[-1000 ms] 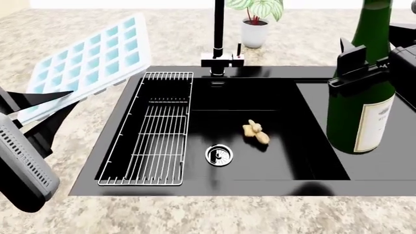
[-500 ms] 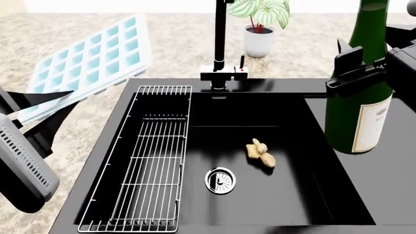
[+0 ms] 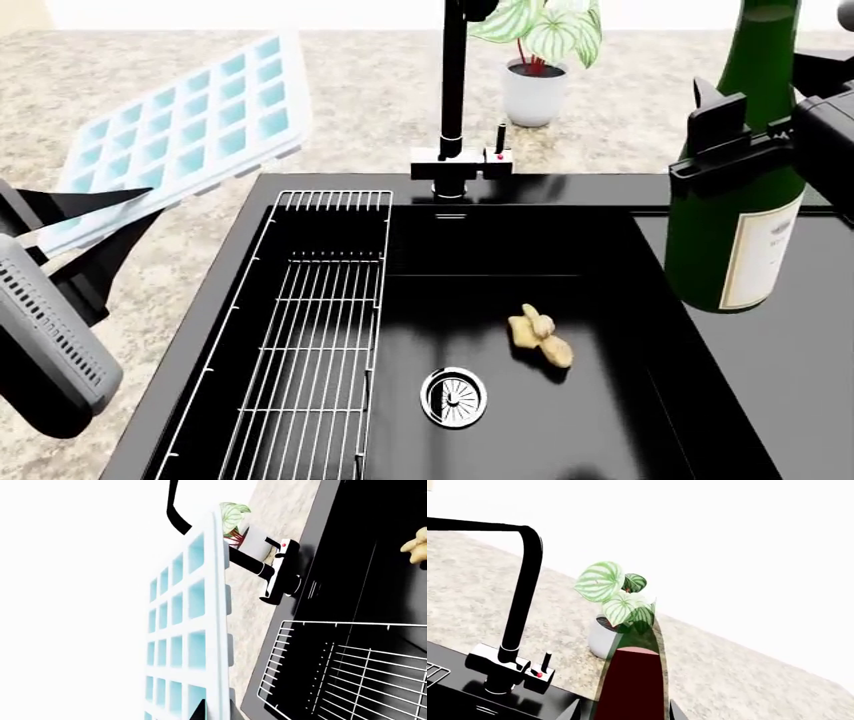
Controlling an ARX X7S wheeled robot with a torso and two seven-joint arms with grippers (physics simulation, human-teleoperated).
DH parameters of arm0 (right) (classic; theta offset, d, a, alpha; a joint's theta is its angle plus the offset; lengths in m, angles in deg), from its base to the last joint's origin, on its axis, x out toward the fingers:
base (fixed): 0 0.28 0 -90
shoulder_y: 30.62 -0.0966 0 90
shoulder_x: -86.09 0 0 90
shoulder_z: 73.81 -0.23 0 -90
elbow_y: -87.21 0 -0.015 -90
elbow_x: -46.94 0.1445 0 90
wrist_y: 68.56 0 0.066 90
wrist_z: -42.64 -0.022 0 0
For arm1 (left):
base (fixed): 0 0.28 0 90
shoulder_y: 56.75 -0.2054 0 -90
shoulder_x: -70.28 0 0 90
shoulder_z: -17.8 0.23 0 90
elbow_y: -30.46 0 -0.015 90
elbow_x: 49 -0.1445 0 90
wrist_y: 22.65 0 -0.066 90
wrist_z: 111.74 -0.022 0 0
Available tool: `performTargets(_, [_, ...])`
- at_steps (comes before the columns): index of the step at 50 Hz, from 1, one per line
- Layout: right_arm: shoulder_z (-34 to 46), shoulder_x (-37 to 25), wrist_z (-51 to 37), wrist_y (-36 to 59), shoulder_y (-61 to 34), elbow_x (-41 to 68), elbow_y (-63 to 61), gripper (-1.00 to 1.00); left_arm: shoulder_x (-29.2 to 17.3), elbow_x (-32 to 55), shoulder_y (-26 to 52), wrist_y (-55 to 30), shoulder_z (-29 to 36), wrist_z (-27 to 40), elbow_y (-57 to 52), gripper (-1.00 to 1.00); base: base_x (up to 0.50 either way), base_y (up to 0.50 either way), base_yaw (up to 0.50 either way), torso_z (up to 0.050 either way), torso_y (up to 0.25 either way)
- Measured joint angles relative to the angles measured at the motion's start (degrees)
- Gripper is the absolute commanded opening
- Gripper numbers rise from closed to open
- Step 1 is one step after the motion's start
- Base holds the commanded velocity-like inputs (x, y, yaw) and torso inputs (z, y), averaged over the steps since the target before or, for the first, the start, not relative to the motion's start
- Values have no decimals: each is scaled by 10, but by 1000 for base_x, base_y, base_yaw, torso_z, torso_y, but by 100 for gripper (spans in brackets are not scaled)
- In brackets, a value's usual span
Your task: Pick the bottle and ice cube tray and place them in the sink. Then turn on the water.
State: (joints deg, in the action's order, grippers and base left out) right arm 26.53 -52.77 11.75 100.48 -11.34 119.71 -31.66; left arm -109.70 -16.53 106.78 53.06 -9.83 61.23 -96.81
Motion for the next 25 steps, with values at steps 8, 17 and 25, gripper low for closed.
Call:
performTargets(8, [4,0,0,-5,-2,0,2,-100,0,0,-3,3,1,-1,-1,-100,0,0,0,0,1])
performTargets(17, [10,0,3,-11,-9,-3,7,-100,19,-15,-8,0,7,-24,-9,-100,0,0,0,0,1])
performTargets(25, [10,-4,3,-16,-9,-3,8,-100,72,-41,-7,-21,16,-64,-19,-100,0,0,0,0,0])
